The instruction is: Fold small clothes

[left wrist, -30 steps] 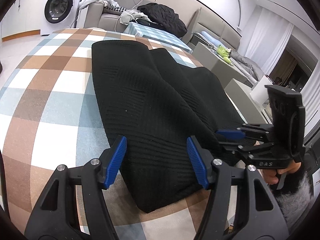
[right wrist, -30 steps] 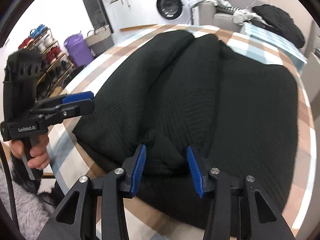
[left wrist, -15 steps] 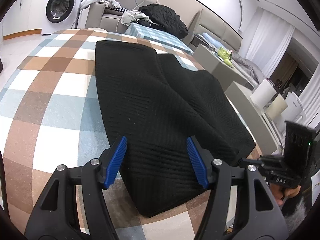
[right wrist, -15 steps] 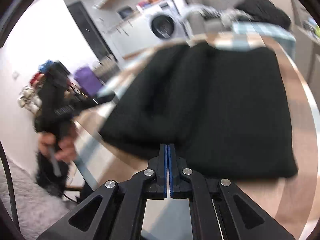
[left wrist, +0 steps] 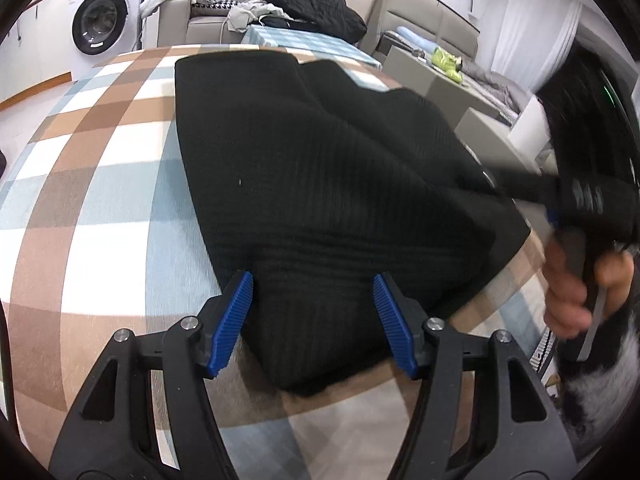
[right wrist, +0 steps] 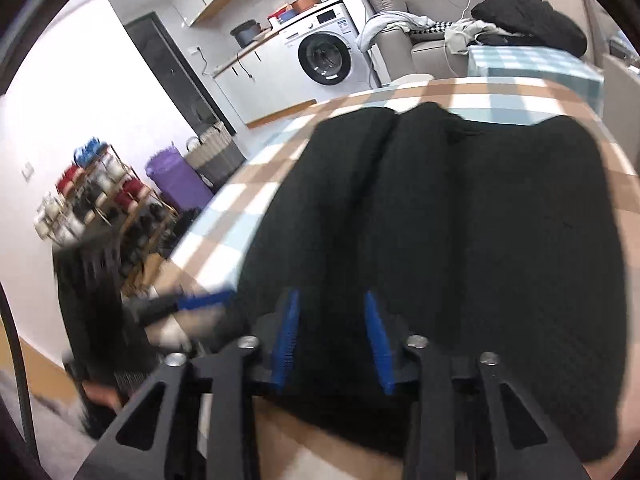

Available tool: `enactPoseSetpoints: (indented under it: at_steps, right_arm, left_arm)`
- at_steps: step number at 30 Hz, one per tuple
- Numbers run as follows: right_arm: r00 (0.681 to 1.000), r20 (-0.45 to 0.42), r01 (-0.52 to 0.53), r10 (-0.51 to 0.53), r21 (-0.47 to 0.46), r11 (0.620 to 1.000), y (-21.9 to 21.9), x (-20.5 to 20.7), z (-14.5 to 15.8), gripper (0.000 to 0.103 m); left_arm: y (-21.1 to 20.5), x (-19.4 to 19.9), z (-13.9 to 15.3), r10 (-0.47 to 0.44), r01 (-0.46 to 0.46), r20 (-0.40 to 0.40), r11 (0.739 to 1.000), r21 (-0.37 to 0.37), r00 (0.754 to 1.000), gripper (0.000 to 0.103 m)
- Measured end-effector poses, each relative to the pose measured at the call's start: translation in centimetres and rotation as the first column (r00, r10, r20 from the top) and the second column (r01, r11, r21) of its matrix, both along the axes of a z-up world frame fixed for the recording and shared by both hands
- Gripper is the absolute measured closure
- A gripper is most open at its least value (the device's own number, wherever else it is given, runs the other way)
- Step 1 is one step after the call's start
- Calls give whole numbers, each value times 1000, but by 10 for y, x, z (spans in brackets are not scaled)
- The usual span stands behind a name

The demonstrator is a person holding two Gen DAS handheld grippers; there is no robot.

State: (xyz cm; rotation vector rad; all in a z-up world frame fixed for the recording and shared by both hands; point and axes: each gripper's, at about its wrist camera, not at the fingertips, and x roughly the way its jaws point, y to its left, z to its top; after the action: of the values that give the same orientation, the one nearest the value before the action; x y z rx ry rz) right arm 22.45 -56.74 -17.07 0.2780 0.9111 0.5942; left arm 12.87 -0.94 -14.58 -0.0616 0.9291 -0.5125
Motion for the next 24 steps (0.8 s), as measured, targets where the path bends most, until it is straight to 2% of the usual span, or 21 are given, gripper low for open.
enactPoseSetpoints:
  at_steps: [2, 4, 5, 6, 7, 9, 10, 11, 13, 14, 17, 19, 23, 24]
  right_arm:
    - [999, -47, 5, -4, 28, 1000, 12, 17, -7, 58]
    - [994, -103, 36, -34, 17, 999, 24, 36, -18, 61]
    - [988, -150, 47, -43, 27, 999, 28, 46, -25, 72]
    - [984, -176, 50, -40, 54, 997, 30, 53, -28, 93]
    - [985, -167, 52, -40, 66, 996, 30, 54, -24, 95]
    - [999, -23, 37, -36, 70, 997, 31, 39, 9, 97]
    - [999, 13, 47, -47, 61, 997, 28, 33, 21, 97]
    - [996, 38, 83, -84, 26, 996, 23, 27, 34, 97]
    - [987, 44, 159, -157, -57, 986, 14, 25, 39, 97]
    - [982, 43, 189, -185, -113, 976, 12, 25, 34, 97]
    - [975, -54, 202, -216, -195, 960, 9, 36, 5, 93]
    - [972, -89, 196, -216, -188, 962, 2, 35, -6, 86]
    - [972, -89, 205, -216, -116, 972, -23, 11, -3, 62]
    - [973, -100, 197, -207, -109, 974, -27, 5, -4, 61]
  left_arm:
    - [4, -1, 0, 0, -1, -5, 1000, -18, 1000, 44]
    - [11, 0, 3, 11, -12, -13, 999, -51, 1000, 44]
    - [16, 0, 5, 23, -24, -15, 997, -75, 1000, 44]
    - [19, 1, 7, 31, -32, -14, 995, -90, 999, 44]
    - [24, 2, 12, 47, -48, -9, 992, -113, 999, 44]
    - [32, 2, 21, 78, -76, 6, 987, -143, 997, 44]
    - [36, 2, 26, 92, -87, 18, 983, -160, 996, 43]
    - [38, 4, 29, 96, -91, 23, 982, -166, 995, 38]
    - [35, 7, 30, 80, -75, 26, 983, -166, 996, 35]
    - [33, 9, 28, 71, -66, 25, 985, -162, 997, 35]
    - [20, 14, 15, 44, -44, -3, 994, -104, 999, 35]
    - [15, 17, 4, 45, -47, -32, 997, -64, 998, 35]
    - [15, 15, -4, 51, -54, -49, 997, -50, 997, 35]
    - [17, 15, -4, 52, -54, -51, 997, -57, 997, 35]
